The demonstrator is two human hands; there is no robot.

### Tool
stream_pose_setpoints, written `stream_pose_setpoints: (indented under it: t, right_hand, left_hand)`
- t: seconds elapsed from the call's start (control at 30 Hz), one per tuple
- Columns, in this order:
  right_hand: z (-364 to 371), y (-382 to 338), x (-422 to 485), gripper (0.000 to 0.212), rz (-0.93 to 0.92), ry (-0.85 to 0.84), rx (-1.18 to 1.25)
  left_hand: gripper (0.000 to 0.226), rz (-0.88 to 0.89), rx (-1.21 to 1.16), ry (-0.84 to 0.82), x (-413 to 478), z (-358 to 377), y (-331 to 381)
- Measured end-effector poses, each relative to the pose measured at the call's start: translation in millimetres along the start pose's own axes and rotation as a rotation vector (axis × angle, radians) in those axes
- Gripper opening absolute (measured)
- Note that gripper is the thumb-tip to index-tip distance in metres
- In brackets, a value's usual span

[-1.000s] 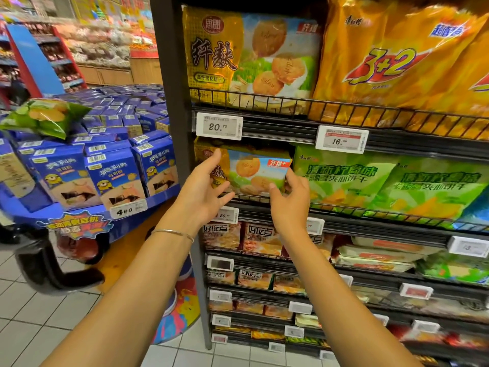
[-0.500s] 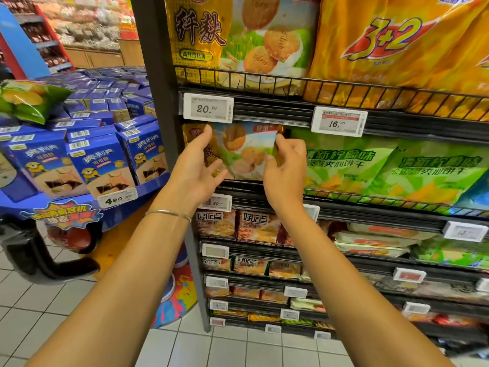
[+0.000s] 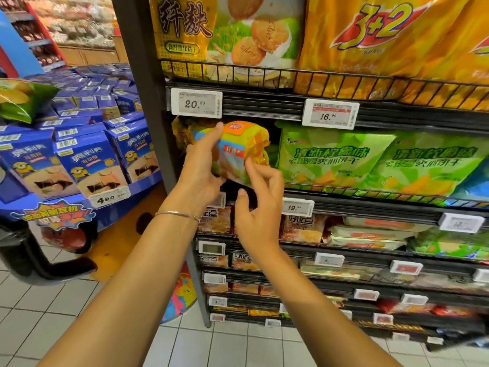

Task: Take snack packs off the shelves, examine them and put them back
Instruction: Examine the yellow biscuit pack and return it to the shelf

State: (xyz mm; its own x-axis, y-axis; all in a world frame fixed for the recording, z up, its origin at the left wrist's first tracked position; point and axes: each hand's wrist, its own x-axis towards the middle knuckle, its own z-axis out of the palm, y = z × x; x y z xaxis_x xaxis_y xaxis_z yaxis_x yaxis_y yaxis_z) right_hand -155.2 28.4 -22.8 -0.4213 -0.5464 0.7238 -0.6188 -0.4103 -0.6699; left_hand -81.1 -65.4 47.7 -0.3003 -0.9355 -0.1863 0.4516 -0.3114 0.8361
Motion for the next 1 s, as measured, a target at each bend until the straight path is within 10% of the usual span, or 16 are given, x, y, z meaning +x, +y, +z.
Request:
stream_pose_setpoints:
  t: [0.13, 0.3, 0.53, 0.83, 1.0]
  right_hand:
    - [-10, 10, 0, 0.053, 0.038, 0.028, 0.023]
    - [-24, 23, 20, 0.105, 0.26, -0.093, -0.122]
    - [-49, 31, 11, 0.077, 0.087, -0.017, -0.159]
    - [-98, 24, -8, 0.06, 0.363, 0.331, 0.534]
    - [-132, 44, -20, 0.028, 0.589, 0.129, 0.709]
  left_hand:
    - [0.046, 0.029, -0.061, 0.025, -9, 0, -1]
    - [0.048, 0.043, -0.047, 0.055, -22, 8, -7]
    - [0.044, 0.097, 0.027, -0.077, -49, 9, -18]
    - [0.065, 0.302, 0.341, 0.001, -78, -35, -39]
    - [0.075, 0.091, 0.426, -0.1, -72, -75, -32]
